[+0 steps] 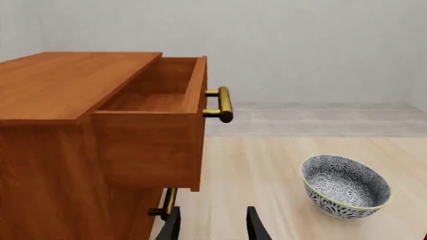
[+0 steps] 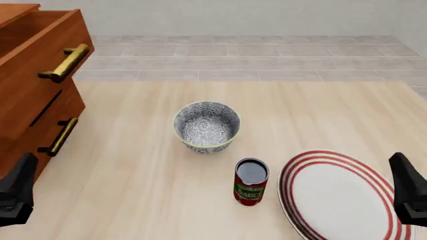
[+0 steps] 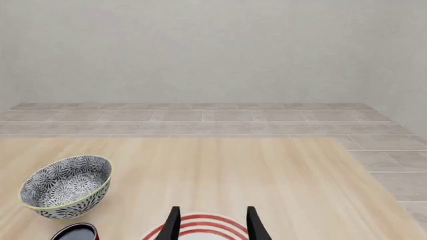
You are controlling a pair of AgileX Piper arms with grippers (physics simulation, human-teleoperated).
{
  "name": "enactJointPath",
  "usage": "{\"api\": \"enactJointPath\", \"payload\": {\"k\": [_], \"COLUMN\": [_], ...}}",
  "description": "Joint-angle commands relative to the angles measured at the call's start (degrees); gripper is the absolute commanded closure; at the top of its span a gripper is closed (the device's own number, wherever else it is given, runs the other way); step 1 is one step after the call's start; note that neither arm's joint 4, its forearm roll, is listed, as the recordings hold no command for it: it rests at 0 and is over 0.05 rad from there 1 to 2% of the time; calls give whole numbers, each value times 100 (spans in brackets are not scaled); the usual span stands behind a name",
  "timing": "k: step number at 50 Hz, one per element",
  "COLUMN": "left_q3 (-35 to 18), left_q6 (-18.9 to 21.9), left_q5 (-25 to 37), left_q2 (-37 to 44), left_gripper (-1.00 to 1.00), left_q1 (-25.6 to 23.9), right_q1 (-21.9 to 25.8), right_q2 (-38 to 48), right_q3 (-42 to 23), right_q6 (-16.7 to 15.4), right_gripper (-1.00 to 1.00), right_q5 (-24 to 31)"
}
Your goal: Put the bowl on top of the cabinet.
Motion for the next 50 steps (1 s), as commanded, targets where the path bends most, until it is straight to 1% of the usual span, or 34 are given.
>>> {"api": "enactJointPath", "payload": {"k": [1, 6, 17, 18, 19, 20, 21, 22, 25, 27, 29, 31, 34, 37, 38, 40, 41, 42, 44, 45, 46, 47, 48, 49, 50], "left_q3": [-3, -2, -4, -4, -4, 0, 0, 0, -1, -1, -1, 0, -2, -6, -16, -35, -87, -172, -212, -255, -322, -353, -375, -415, -410], "left_q6": [29, 39, 110, 99, 0, -279, -197, 38, -4, 121, 99, 112, 86, 126, 113, 138, 216, 192, 243, 220, 144, 165, 203, 189, 266], "left_q5": [0, 48, -16, -103, -210, -594, -638, -548, -747, -874, -1000, -1192, -1473, -1651, -1816, -1867, -1911, -1999, -2065, -2110, -2233, -2314, -2345, -2336, -2280], "left_q2": [86, 103, 166, 283, 463, 1073, 1074, 850, 1097, 1212, 1369, 1643, 2017, 2203, 2465, 2510, 2634, 2834, 2947, 3045, 3347, 3463, 3474, 3498, 3315], "left_gripper": [-100, -100, -100, -100, -100, -100, -100, -100, -100, -100, -100, -100, -100, -100, -100, -100, -100, -100, -100, -100, -100, -100, -100, -100, -100], "left_q1": [-7, -117, -151, -183, -222, -374, -400, -438, -549, -723, -769, -976, -1152, -1290, -1347, -1409, -1539, -1549, -1634, -1625, -1686, -1741, -1721, -1826, -1948], "right_q1": [1, 0, -1, 1, -1, -1, -1, -1, 0, -1, 0, 0, 1, 0, 0, 0, 0, 0, 0, -1, 1, -1, 0, 1, 0], "right_q2": [29, 28, 27, 27, 29, 28, 29, 29, 28, 27, 28, 28, 27, 28, 28, 27, 27, 28, 27, 28, 29, 28, 28, 28, 27], "right_q3": [-17, -17, -17, -17, -17, -17, -17, -17, -17, -17, -17, -17, -17, -17, -17, -17, -17, -17, -17, -17, -17, -17, -17, -17, -17], "right_q6": [-1, -1, -1, -1, 0, 0, 0, 0, -2, -1, 0, -1, -2, -1, -2, 1, -1, -1, -2, -1, 0, -1, -2, -2, -1], "right_gripper": [-100, -100, -100, -100, -100, -100, -100, -100, -100, -100, -100, -100, -100, -100, -100, -100, -100, -100, -100, -100, -100, -100, -100, -100, -100], "right_q5": [-7, -7, -8, -8, -7, -8, -7, -7, -7, -8, -8, -7, -8, -7, -7, -8, -8, -8, -8, -7, -7, -7, -7, -8, -8]}}
